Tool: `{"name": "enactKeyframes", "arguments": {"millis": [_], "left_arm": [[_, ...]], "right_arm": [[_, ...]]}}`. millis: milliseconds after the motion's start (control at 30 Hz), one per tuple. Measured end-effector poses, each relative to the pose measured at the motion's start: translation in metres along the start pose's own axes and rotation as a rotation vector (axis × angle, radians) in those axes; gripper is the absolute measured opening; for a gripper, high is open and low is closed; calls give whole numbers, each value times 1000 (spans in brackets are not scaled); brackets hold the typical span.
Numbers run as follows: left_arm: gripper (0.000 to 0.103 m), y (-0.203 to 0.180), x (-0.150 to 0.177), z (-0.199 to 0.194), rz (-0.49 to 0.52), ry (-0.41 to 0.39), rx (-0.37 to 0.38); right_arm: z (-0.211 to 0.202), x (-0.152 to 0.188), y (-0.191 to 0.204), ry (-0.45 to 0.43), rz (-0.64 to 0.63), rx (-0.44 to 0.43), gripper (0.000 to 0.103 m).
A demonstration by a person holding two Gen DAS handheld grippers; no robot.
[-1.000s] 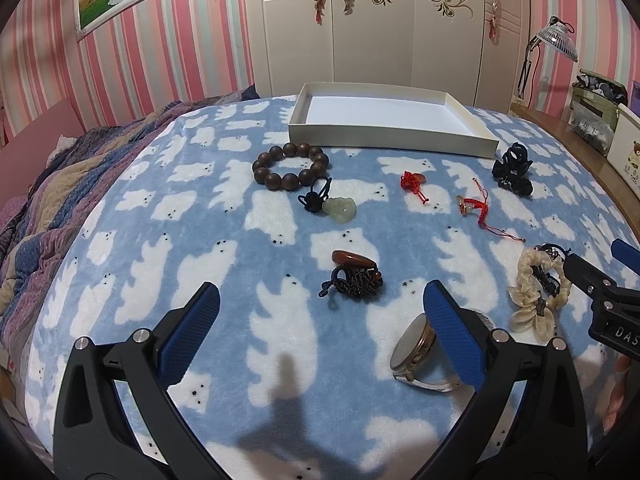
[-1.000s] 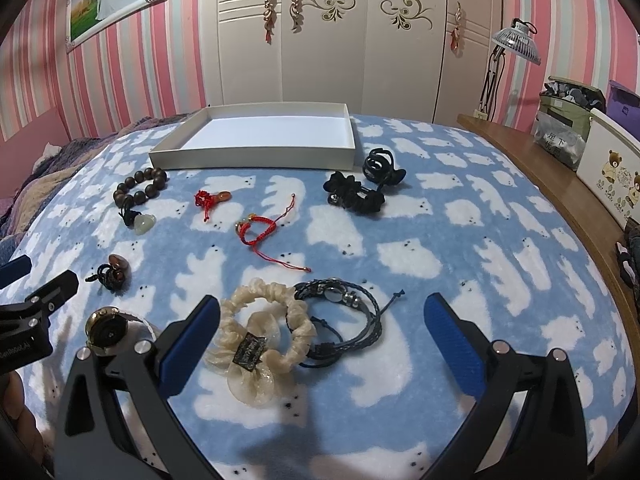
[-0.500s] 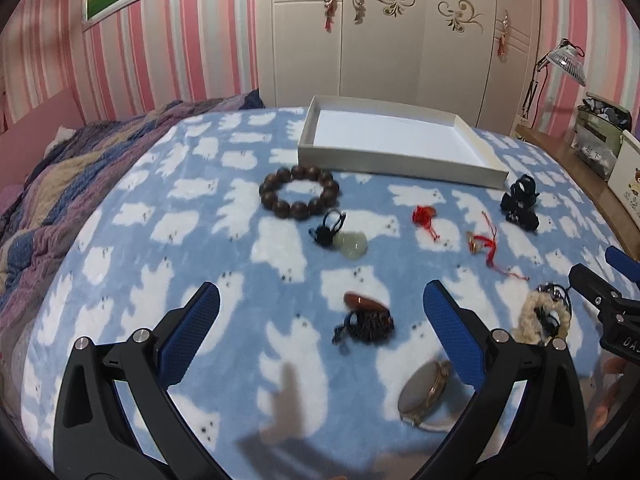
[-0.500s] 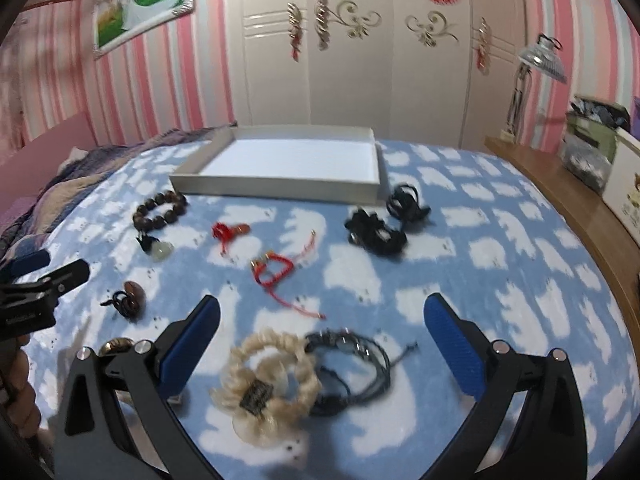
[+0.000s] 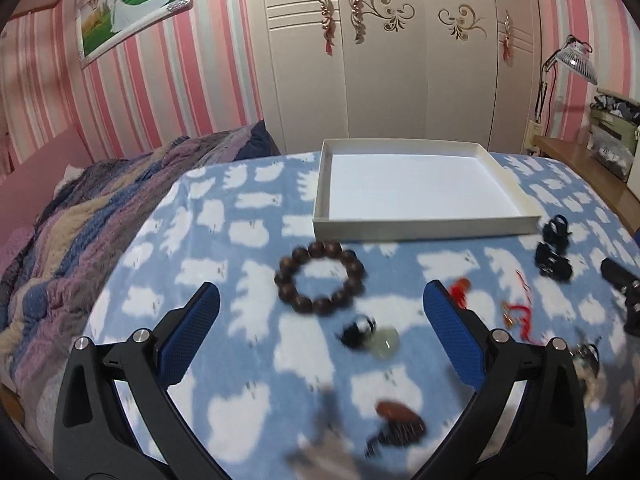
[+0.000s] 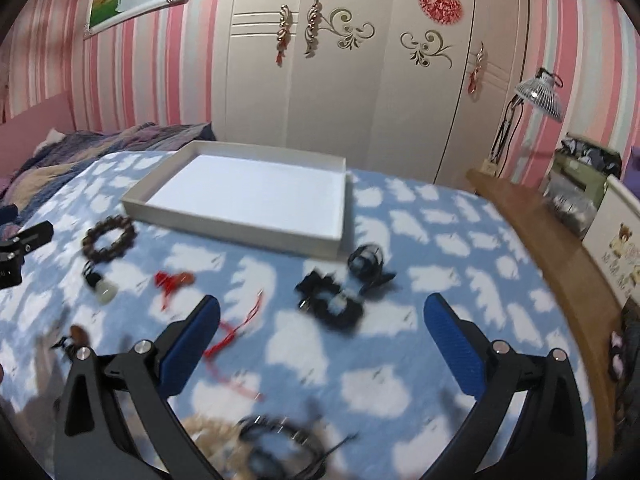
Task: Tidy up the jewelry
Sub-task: 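Grasp the black hair tie with the right tool while the left tool grasps the wooden bead bracelet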
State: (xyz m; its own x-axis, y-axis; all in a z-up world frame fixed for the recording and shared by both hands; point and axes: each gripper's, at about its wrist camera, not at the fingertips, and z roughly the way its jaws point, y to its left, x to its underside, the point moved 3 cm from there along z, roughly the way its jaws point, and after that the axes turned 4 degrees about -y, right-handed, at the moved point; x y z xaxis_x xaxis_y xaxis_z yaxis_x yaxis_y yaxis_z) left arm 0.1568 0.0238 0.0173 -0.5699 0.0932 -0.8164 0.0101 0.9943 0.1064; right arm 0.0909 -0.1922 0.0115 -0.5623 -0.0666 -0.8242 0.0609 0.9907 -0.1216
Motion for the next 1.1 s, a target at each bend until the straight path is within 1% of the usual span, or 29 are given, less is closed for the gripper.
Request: {"name": "enactKeyframes", "arguments": {"millis": [33,100,167,267,333,400,500,667,733,833,933,1000,1067,1100], "left_arm": [[100,0,-7,7,23,7,-1],[100,2,-19,16,39,6,-8],[100,5,-31,23,38,19,2],[100,8,-43,41,39,67,42],[100,10,-46,57,18,84,36],[100,9,-40,71,16,116,23],[100,2,-22,87,36,160,45],[100,-4,-6,89,35,104,24],[100,-3,0,92,17,108,30],[100,2,8,103,-21,146,56],[100,6,12,112,-42,169,61],[96,8,15,116,-46,183,71],[89,5,17,118,-36,195,93],[89,2,18,119,-28,200,104]], "right_arm": [[3,-4,-1,-1,-4,8,102],[11,-16,-5,-7,-15,34,102],[15,-25,-9,-17,-18,62,102],[27,-37,-17,-30,-12,109,102],[39,-41,-24,-11,2,122,102],[56,-42,-32,31,29,98,102],[77,-35,-44,76,68,113,102],[107,-13,-53,152,112,99,102],[116,-7,-53,177,118,101,102],[121,-5,-50,180,96,121,102],[123,-8,-47,176,60,147,102],[126,-11,-45,177,40,159,102],[131,-11,-46,179,40,159,101],[132,-11,-46,180,44,156,101]]}}
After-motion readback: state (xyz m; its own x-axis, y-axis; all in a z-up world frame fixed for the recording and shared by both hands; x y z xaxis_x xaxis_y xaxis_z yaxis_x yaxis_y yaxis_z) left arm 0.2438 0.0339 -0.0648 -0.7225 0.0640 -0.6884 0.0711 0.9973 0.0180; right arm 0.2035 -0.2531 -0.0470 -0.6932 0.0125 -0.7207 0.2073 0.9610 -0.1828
